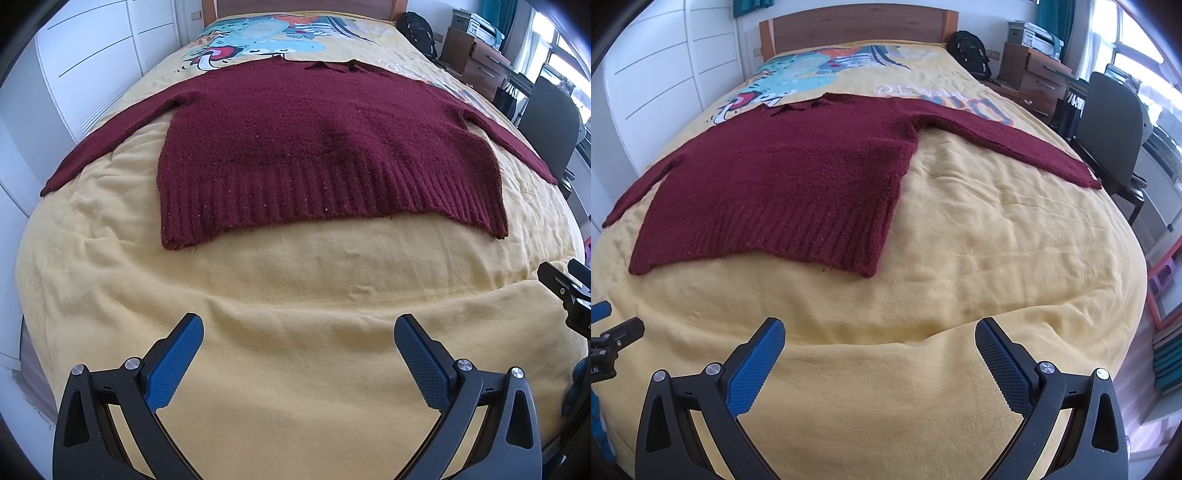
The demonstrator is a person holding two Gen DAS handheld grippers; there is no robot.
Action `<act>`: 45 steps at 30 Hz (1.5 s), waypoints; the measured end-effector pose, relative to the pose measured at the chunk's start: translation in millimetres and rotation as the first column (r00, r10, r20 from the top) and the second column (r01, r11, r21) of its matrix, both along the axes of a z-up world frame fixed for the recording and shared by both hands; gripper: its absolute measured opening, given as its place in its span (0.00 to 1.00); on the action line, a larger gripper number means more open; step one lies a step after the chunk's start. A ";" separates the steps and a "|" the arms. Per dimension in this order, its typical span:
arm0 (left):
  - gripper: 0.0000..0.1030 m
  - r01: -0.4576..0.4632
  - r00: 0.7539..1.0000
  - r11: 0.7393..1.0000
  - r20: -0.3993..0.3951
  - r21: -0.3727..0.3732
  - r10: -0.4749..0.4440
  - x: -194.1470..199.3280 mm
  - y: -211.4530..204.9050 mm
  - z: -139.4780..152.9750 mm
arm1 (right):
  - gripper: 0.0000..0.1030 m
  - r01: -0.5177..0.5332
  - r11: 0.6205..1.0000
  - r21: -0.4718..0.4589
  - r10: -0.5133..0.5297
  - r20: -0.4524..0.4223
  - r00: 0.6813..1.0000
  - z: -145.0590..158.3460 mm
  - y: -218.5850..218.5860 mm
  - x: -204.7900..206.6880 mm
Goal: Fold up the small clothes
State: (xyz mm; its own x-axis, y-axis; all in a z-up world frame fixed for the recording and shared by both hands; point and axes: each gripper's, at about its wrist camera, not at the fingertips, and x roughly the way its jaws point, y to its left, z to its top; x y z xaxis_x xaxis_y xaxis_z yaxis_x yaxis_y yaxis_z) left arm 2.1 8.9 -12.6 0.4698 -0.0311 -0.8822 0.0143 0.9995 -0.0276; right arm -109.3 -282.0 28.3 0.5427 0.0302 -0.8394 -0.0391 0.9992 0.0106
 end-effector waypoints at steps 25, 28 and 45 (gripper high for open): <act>0.99 -0.061 0.998 0.978 -0.027 -0.197 0.057 30.0 69.4 11.4 | 1.00 0.050 0.998 -0.037 -0.051 -0.019 0.999 18.6 12.5 33.1; 0.99 -0.121 0.992 0.964 -0.049 -0.236 0.112 41.9 100.3 11.5 | 1.00 0.037 0.998 -0.048 -0.038 -0.010 0.999 24.6 19.9 44.4; 0.99 -0.475 0.875 0.829 -0.065 -0.295 0.479 110.5 317.7 15.0 | 1.00 0.021 0.996 -0.090 -0.023 -0.027 0.999 28.1 54.3 107.5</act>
